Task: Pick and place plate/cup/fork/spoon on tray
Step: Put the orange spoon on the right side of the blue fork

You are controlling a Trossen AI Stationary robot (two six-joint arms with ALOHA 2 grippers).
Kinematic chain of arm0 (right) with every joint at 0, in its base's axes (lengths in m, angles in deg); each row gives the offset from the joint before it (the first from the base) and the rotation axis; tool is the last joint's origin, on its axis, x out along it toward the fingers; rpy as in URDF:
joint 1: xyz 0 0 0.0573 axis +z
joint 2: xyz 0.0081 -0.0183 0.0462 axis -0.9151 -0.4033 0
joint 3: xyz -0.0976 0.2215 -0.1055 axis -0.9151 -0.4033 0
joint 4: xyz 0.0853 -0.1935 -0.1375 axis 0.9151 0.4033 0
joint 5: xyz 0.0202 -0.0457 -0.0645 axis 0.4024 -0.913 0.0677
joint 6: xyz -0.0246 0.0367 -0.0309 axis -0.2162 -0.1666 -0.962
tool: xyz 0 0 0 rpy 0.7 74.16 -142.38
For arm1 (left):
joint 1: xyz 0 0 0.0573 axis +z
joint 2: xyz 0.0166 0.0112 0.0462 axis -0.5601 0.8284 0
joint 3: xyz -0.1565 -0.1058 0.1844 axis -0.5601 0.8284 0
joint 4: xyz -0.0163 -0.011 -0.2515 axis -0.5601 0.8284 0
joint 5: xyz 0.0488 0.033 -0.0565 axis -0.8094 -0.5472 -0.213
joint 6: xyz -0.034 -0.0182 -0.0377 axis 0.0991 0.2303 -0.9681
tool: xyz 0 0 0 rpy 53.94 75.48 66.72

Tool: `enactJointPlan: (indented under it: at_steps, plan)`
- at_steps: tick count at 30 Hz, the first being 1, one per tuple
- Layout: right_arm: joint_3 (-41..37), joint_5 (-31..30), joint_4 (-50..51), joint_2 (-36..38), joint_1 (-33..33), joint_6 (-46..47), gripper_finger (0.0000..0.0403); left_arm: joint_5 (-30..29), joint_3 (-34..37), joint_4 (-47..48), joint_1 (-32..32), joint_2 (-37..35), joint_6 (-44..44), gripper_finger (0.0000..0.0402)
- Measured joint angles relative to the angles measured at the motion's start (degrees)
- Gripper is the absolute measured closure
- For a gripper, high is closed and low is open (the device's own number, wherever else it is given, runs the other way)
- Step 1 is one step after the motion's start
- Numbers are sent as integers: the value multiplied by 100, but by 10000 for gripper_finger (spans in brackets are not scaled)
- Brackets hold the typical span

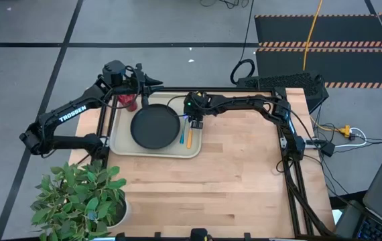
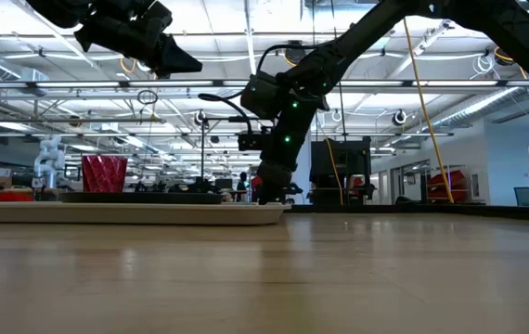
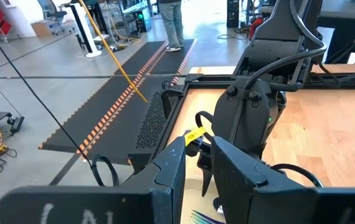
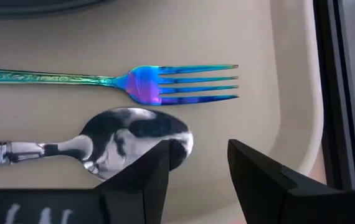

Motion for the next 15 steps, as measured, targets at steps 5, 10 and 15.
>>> enactJointPlan:
  at_steps: [5,10,15]
  plan:
    - [0,-2,-51,0,-53,24,246,-1,0,68,0,0,7,321]
    - [0,-4,-65,0,-74,15,246,-1,0,79,2,0,42,321]
    - [0,-3,-71,0,-86,-3,246,-1,0,76,2,0,52,321]
